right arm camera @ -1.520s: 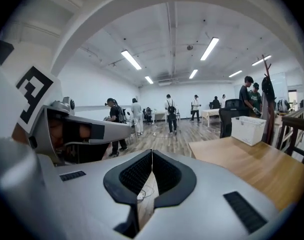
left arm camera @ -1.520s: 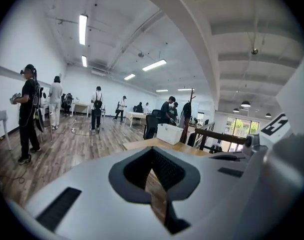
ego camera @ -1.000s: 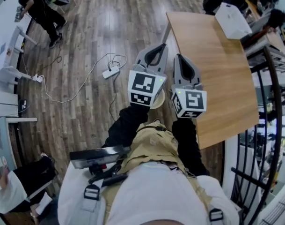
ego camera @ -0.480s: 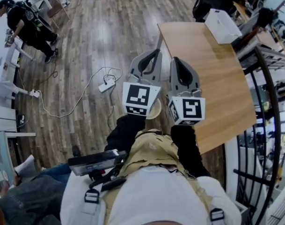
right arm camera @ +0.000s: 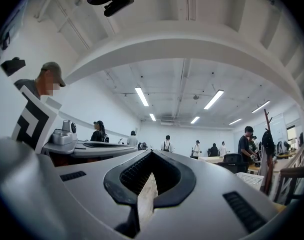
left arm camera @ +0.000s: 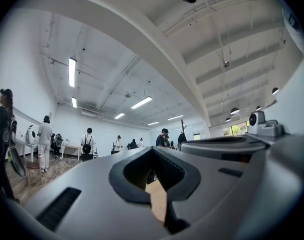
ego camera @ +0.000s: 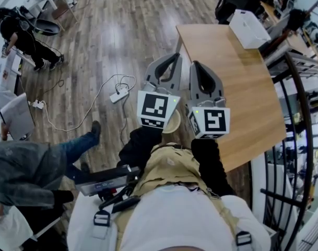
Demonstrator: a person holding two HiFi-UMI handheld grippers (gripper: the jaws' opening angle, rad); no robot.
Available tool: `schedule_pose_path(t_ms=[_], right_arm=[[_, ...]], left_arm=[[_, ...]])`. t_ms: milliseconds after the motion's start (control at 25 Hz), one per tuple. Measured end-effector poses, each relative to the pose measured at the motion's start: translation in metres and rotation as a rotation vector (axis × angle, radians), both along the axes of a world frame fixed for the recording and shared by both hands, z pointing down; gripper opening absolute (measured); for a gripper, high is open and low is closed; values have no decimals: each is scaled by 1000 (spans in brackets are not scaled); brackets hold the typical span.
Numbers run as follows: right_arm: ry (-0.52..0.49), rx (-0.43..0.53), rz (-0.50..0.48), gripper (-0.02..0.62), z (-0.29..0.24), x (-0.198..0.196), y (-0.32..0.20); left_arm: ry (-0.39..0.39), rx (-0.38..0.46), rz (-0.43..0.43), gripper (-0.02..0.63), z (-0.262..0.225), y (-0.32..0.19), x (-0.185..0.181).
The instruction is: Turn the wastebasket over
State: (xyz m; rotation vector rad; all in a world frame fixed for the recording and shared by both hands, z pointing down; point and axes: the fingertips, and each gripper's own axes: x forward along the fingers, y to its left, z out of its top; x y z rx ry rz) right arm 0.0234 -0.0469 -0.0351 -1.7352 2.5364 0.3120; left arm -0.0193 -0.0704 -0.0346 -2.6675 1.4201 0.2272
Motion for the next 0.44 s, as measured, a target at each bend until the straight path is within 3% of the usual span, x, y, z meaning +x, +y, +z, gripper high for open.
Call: schedule_pose_path(t_ms=[440], right_arm=[[2, -5, -3, 20, 2, -11, -9]], left_arm=[[-19, -16, 4, 2, 7, -10, -8]])
